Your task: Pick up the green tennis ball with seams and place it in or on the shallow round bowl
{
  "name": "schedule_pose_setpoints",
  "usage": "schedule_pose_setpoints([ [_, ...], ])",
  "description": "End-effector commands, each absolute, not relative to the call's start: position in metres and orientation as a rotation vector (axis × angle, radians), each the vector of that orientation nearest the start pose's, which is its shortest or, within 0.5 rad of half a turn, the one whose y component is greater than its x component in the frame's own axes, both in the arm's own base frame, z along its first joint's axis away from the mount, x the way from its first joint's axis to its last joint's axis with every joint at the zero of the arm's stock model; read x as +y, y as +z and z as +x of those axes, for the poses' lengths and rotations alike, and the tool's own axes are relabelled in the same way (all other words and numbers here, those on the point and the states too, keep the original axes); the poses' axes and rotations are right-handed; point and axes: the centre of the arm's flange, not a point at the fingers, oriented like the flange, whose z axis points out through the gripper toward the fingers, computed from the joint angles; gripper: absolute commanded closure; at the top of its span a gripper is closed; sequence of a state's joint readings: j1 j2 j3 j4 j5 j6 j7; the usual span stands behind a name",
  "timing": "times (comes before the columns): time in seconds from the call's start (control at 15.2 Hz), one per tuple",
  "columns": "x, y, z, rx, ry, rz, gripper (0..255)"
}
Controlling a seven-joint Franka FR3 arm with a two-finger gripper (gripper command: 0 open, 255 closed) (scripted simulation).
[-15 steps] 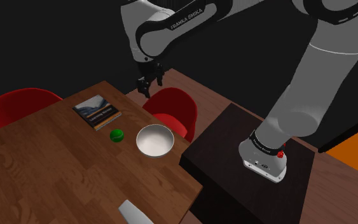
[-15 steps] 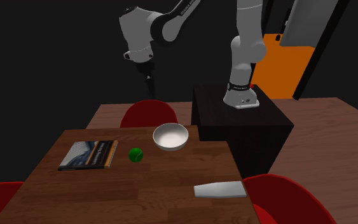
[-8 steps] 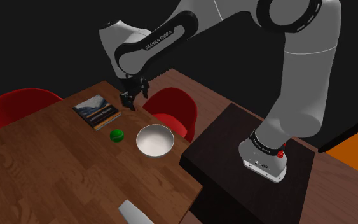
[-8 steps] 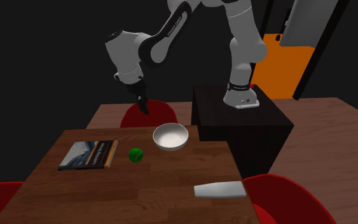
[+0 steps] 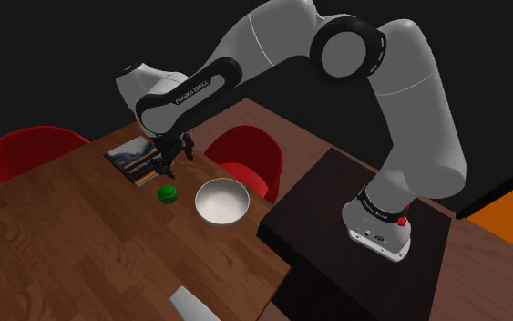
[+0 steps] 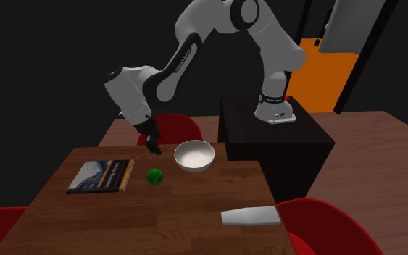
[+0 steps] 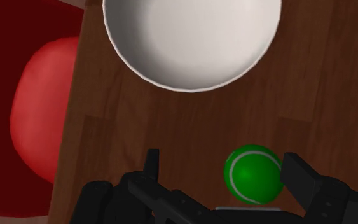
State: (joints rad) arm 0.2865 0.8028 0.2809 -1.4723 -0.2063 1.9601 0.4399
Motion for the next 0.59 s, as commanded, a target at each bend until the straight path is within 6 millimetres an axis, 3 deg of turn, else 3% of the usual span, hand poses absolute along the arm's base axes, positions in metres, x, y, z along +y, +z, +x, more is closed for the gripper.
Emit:
schedule_pose_setpoints([
  [0.0, 0.351, 0.175, 0.612, -0.29, 0.445, -3.204, 0],
  [0.4, 0.399, 0.115, 0.641, -0.293, 0.504, -3.193, 0],
  [0.53, 0.398, 0.105, 0.638, -0.293, 0.504, -3.193, 0],
])
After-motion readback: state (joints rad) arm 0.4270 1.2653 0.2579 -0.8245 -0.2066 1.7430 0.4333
